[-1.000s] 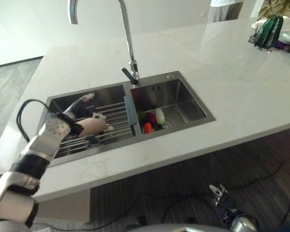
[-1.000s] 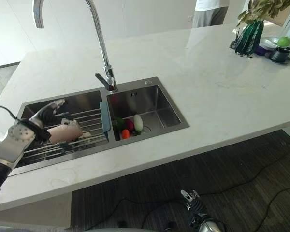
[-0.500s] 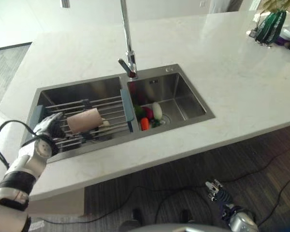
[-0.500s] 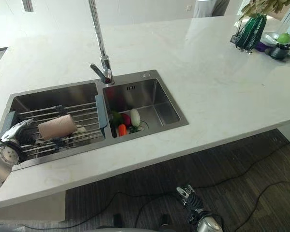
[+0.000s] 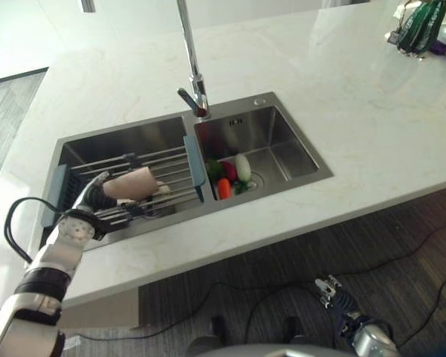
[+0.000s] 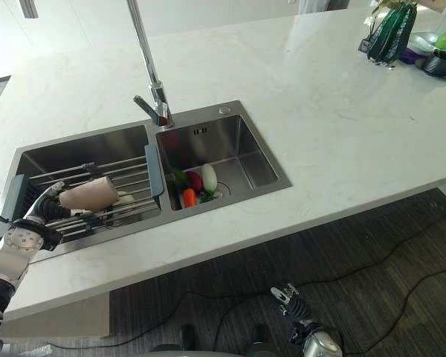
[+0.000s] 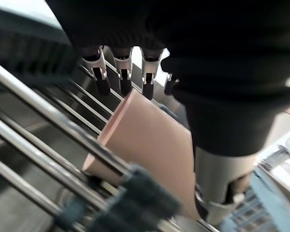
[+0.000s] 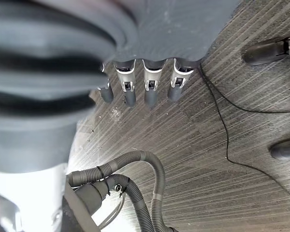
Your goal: Place the dishes in the dishwasher.
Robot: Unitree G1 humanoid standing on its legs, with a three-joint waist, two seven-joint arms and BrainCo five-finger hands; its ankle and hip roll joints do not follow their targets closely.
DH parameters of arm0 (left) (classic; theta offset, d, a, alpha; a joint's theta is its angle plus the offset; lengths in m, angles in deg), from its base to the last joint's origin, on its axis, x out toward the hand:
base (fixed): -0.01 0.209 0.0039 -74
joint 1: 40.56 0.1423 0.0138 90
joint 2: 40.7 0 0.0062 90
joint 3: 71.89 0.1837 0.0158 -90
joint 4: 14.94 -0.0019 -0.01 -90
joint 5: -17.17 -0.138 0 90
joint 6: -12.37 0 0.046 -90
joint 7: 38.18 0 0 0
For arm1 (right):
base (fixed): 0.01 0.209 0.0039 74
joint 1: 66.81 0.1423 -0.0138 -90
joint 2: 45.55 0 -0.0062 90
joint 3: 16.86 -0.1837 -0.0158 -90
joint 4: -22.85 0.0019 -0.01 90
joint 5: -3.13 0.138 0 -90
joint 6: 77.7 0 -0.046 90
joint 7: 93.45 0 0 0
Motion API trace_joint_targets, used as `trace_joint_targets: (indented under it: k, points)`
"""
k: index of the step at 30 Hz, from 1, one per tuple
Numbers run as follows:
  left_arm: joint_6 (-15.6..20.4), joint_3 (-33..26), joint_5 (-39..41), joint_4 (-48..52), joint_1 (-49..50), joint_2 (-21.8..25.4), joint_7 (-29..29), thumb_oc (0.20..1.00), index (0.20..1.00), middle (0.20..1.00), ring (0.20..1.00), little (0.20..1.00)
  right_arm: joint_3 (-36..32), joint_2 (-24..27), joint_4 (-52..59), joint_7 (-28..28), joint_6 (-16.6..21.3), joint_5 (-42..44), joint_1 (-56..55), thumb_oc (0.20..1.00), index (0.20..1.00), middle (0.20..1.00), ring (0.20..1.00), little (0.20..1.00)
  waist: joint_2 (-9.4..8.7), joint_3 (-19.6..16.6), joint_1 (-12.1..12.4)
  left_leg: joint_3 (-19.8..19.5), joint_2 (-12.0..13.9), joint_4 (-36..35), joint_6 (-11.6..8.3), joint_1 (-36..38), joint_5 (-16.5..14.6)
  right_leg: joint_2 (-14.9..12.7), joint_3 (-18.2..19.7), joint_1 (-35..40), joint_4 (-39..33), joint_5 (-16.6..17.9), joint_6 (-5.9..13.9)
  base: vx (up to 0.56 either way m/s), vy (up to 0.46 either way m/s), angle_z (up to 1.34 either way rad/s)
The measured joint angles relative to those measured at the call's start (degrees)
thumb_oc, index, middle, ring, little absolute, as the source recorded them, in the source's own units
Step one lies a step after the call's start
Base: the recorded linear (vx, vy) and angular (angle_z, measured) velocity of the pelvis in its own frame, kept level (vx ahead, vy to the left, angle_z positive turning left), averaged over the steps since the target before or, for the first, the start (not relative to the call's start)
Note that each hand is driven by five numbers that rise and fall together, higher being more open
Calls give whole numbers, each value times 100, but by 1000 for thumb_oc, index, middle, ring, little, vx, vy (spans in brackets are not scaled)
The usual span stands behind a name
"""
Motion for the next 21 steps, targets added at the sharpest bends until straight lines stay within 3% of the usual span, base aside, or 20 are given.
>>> trace_joint_targets:
  k: [4,15,21]
  points:
    - [146,1,201,339,-5,93,-207,1000,1000,1000,1000,1000,-4,5,0,39,1,-1,4,1000,1000,1000,1000,1000,-3,1,2,0,4,-8,0,14,1,1,0,35,-1,0,1,0,0,0]
    - [112,0,126,312,-57,406,-201,1000,1000,1000,1000,1000,-2,6,0,52,0,-1,-38,1000,1000,1000,1000,1000,-16,9,-5,5,4,-4,-1,-3,0,1,8,-16,-2,-1,2,0,0,0]
    - [-61,1,-642,14,-337,505,174,1000,1000,1000,1000,1000,7,12,4,52,1,-1,-51,1000,1000,1000,1000,1000,-51,36,-17,19,5,-2,-1,-21,0,2,33,-42,-1,0,1,-4,1,-1]
